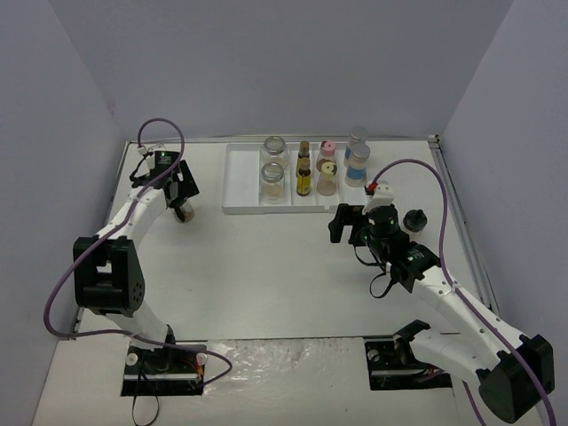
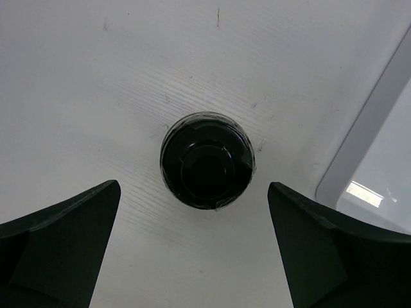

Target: Organize the condiment bottles

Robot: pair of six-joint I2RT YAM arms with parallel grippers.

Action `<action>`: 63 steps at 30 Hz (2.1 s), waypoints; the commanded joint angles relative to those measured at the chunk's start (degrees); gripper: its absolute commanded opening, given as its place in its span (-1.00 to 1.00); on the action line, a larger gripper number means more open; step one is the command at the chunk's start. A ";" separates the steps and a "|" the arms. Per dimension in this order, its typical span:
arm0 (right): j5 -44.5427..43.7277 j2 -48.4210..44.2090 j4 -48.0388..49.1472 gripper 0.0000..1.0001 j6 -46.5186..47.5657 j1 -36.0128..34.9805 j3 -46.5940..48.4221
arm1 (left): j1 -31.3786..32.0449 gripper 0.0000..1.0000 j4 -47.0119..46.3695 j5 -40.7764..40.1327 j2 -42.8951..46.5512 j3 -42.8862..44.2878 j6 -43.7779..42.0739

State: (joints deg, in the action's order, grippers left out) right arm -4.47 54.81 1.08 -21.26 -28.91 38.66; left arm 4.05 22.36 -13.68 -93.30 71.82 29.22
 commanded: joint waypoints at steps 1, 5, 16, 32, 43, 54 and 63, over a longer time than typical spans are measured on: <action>-0.01 -0.62 3.67 1.00 -0.28 0.17 0.10 | -0.19 0.94 -2.45 -1.26 -1.16 4.42 -0.66; -0.10 -0.23 3.75 1.00 -0.19 0.25 0.10 | -0.18 0.80 -2.58 -0.74 -3.01 5.25 -0.49; -0.21 -0.17 3.75 1.00 -0.37 0.18 -0.06 | 0.08 -0.73 -2.45 1.82 -3.38 8.12 -2.60; -1.29 3.31 3.84 1.00 -0.41 0.32 1.88 | 8.29 -1.00 0.44 11.38 -15.53 34.88 -16.69; -1.78 4.46 3.67 1.00 -1.30 0.50 2.31 | 12.18 -1.00 0.88 16.32 -30.71 54.59 -22.22; -3.30 3.41 2.78 1.00 -1.81 0.70 2.30 | 13.75 -0.73 3.18 15.47 -42.95 65.23 -23.55; -9.43 2.76 -1.00 1.00 -2.18 1.10 5.01 | 13.92 0.41 3.21 14.90 -41.93 64.62 -23.42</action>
State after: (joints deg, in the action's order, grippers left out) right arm -7.84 59.20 0.57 -22.57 -28.42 39.07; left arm 17.93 27.79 1.87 -139.74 133.71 6.54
